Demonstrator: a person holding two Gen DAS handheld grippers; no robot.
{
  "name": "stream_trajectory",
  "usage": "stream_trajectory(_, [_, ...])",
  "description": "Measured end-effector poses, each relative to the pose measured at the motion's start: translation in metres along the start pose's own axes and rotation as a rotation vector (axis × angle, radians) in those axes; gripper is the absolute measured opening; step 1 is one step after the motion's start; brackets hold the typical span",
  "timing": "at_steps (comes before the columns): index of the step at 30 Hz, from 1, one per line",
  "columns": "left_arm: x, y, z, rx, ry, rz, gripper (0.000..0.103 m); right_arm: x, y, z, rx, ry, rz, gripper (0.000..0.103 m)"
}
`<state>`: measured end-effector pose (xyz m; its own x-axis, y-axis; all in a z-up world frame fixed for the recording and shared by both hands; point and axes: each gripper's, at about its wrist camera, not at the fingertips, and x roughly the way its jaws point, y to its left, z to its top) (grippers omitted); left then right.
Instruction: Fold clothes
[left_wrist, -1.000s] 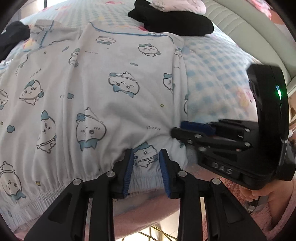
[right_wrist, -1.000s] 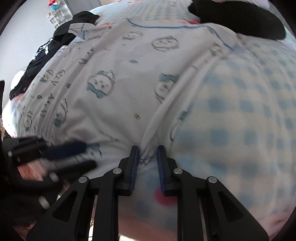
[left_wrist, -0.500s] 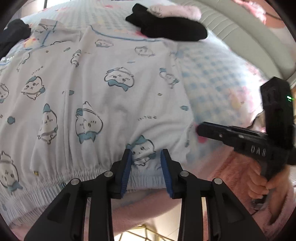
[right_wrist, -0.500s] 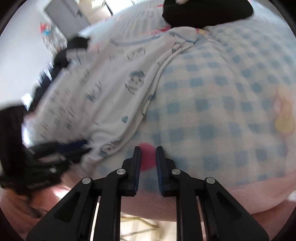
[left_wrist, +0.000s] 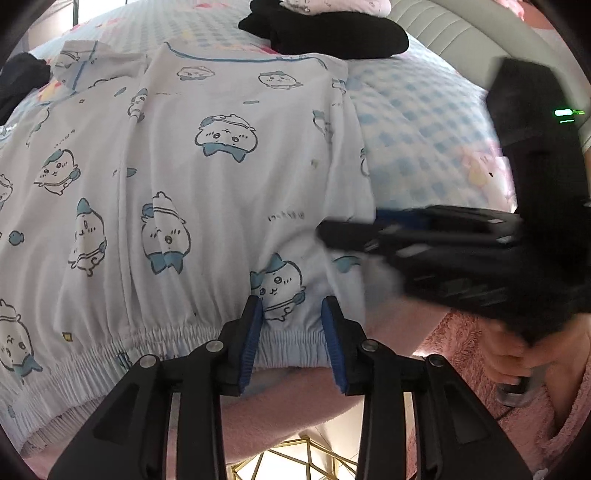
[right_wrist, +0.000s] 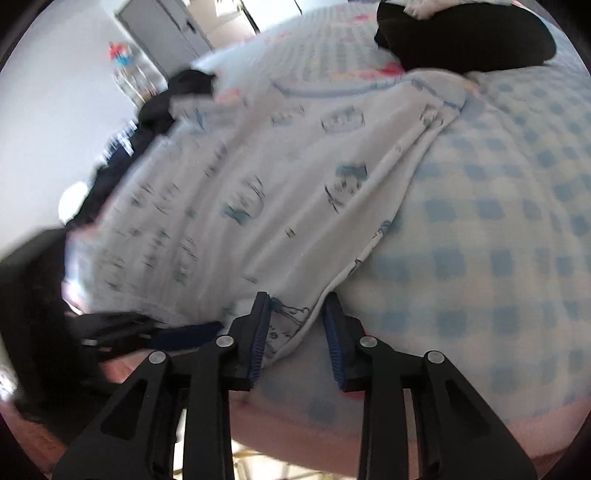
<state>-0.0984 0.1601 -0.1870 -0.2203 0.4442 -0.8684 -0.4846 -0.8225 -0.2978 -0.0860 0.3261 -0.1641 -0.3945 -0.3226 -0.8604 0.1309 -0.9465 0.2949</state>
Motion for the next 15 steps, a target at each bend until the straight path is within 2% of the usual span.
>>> stream_trajectory(3, [0.000, 0.003, 0.001, -0.010, 0.013, -0.001, 0.035, 0.016, 0.009, 0.001, -0.063, 0.043, -0.087, 0.029])
stream_trajectory(15, [0.005, -0.012, 0.004, 0.023, 0.017, 0.008, 0.036, 0.006, 0.006, -0.029, -0.155, 0.050, -0.274, 0.028])
